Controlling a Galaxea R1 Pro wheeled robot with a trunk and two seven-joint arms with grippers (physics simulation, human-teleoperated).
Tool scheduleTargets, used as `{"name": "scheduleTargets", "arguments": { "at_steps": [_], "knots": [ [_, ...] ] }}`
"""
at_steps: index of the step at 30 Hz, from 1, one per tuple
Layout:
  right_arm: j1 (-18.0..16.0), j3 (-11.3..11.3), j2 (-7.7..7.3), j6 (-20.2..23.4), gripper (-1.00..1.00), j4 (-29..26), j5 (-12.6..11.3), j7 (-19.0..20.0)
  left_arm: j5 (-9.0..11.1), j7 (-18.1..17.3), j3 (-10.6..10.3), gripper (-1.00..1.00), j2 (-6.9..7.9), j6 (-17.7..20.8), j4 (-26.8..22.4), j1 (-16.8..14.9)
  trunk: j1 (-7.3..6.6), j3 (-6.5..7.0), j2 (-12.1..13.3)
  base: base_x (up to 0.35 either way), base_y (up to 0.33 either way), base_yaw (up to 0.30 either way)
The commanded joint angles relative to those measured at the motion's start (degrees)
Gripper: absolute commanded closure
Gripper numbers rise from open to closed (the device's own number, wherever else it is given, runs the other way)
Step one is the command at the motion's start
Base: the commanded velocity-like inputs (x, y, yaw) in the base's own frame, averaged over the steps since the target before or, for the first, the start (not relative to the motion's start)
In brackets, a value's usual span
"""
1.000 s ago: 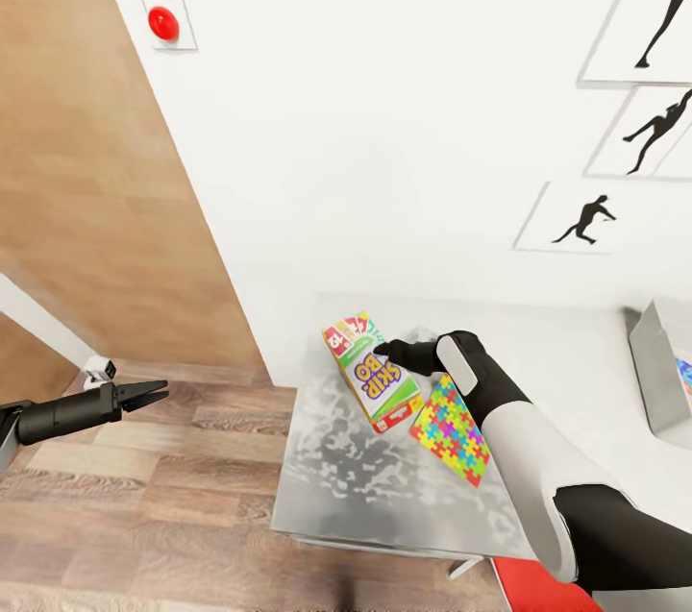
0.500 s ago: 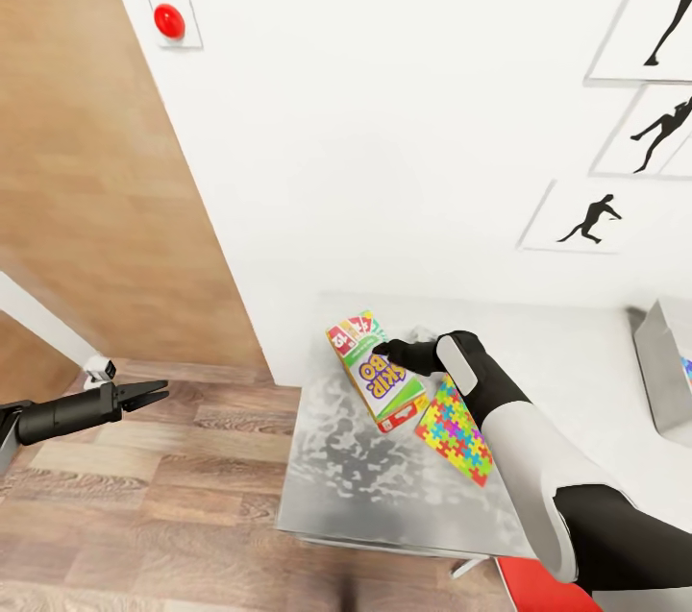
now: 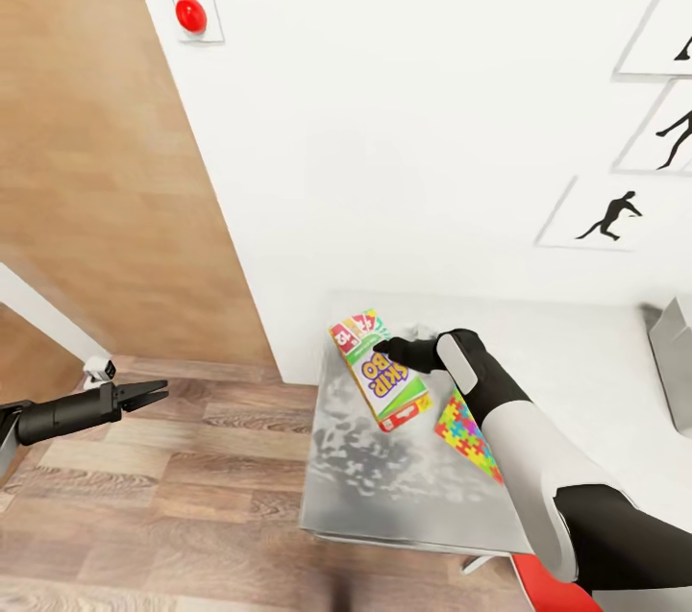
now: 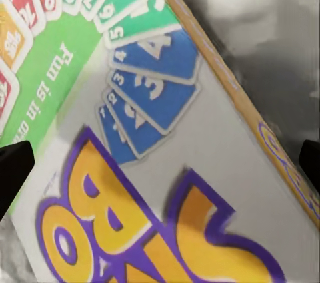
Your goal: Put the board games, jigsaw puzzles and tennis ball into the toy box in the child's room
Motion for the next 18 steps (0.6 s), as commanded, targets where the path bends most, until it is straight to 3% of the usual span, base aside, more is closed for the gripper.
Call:
{"name": "scheduleTargets", "arguments": {
  "at_steps": [1, 18],
  "knots": [
    [0.0, 0.0, 0.02, 0.2, -1.00, 0.7, -0.6, 0.1, -0.1, -0.2, 0.0, -1.00, -0.01, 0.6, 0.0, -0.1, 0.05, -0.15, -0.1, 0.000, 0.106, 0.000],
    [0.0, 0.1, 0.02, 0.2, -1.00, 0.7, -0.7, 0.1, 0.0, -0.2, 0.0, -1.00, -0.04, 0.6, 0.0, -0.1, 0.05, -0.33, -0.1, 0.000, 0.110, 0.000]
  ]
}}
